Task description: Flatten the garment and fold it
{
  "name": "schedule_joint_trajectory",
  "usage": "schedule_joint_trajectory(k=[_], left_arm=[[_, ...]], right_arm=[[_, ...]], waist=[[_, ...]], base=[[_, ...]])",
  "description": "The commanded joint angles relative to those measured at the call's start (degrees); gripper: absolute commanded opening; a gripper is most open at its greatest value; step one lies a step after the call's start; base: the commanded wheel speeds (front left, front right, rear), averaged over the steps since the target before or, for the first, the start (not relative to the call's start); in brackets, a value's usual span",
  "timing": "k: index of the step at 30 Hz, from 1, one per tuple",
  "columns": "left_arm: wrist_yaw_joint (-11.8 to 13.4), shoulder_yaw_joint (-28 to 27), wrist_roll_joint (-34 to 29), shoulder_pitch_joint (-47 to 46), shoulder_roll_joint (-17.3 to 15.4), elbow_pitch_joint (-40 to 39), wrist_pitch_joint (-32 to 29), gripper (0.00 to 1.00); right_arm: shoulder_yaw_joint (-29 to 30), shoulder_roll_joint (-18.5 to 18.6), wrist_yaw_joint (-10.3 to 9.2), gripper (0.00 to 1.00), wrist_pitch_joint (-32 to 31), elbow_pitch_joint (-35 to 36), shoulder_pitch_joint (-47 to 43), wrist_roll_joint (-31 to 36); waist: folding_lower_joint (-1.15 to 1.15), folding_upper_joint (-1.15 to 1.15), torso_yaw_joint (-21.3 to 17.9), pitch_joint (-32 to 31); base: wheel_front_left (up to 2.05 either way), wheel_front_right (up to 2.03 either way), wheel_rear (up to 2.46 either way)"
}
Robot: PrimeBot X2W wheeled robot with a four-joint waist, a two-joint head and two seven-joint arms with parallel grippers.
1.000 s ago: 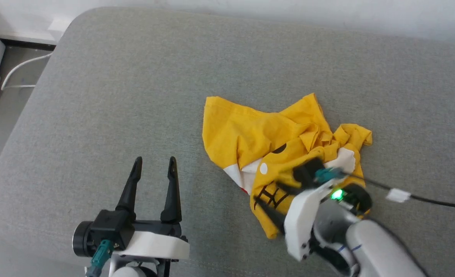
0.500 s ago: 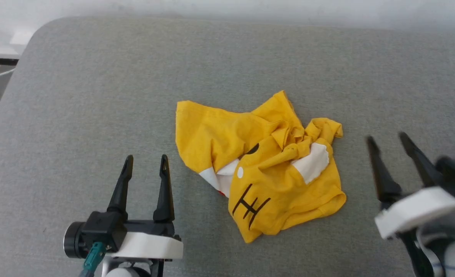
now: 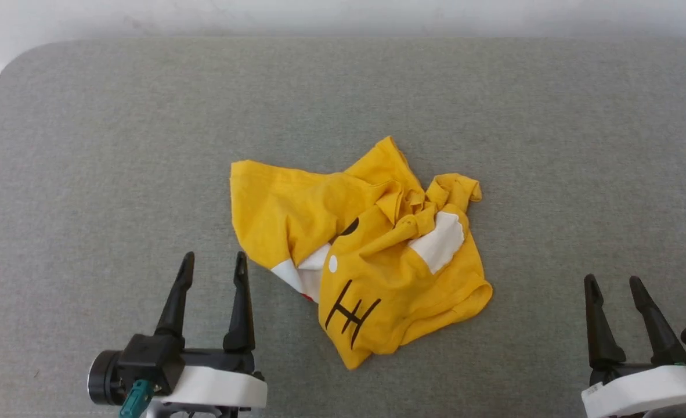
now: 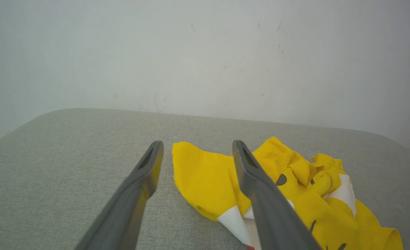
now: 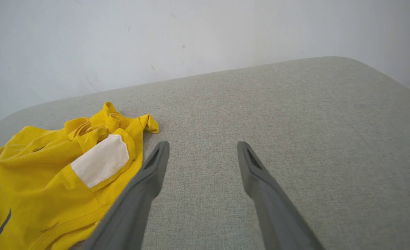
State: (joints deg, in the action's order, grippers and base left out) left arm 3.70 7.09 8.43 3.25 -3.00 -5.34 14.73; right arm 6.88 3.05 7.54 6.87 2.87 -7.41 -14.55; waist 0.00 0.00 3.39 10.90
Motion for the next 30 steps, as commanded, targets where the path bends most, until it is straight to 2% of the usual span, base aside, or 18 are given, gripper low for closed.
schedule_joint_trajectory(k=[1,6,10,13,15,22,26,30], left_arm=[[-0.99,-0.29,-0.81,-0.56,-0.24,0.07,0.27,1.00],[-4.08,-0.01,-2.31,-6.89,-3.90,1.75,-1.07,1.00],[-7.43,0.39,-2.54,-15.52,-8.16,4.38,-9.50,1.00],[-8.82,0.14,-0.01,-21.76,-9.53,6.69,-18.01,1.00],[-9.28,-0.92,3.04,-25.39,-9.87,8.87,-24.11,1.00],[-10.48,-2.53,10.50,-34.40,-15.29,17.44,-44.27,1.00],[-10.81,-1.96,13.48,-35.10,-17.72,19.24,-51.65,1.00],[-10.56,-2.25,14.09,-34.77,-19.44,19.92,-54.50,1.00]], right_arm=[[-0.26,-0.16,-0.05,1.00,0.69,-0.50,0.02,-0.38],[-0.91,-0.16,-0.05,1.00,1.33,-1.42,1.27,-0.77],[-1.37,-0.17,-0.05,1.00,1.66,-2.40,2.28,-1.33],[-1.87,-0.17,-0.05,1.00,1.96,-3.24,3.00,-1.74],[-2.16,-0.17,-0.05,1.00,2.22,-3.76,3.43,-2.01],[-3.16,-0.17,-0.05,1.00,3.06,-5.45,4.86,-2.73],[-3.45,-0.17,-0.05,1.00,3.56,-6.21,5.74,-3.37],[-3.83,-0.17,-0.05,1.00,3.87,-6.93,6.42,-3.66]], waist=[[0.00,0.00,-0.63,0.15],[0.00,0.00,-1.52,1.45],[0.00,0.00,-2.67,2.95],[0.00,0.00,-3.96,3.94],[0.00,0.00,-4.88,4.52],[0.00,0.00,-8.26,6.57],[0.00,0.00,-9.95,8.06],[0.00,0.00,-11.17,9.19]], base=[[0.00,0.00,0.00],[0.00,0.00,0.00],[0.00,0.00,0.00],[0.00,0.00,0.00],[0.00,0.00,0.00],[0.00,0.00,0.00],[0.00,0.00,0.00],[0.00,0.00,0.00]])
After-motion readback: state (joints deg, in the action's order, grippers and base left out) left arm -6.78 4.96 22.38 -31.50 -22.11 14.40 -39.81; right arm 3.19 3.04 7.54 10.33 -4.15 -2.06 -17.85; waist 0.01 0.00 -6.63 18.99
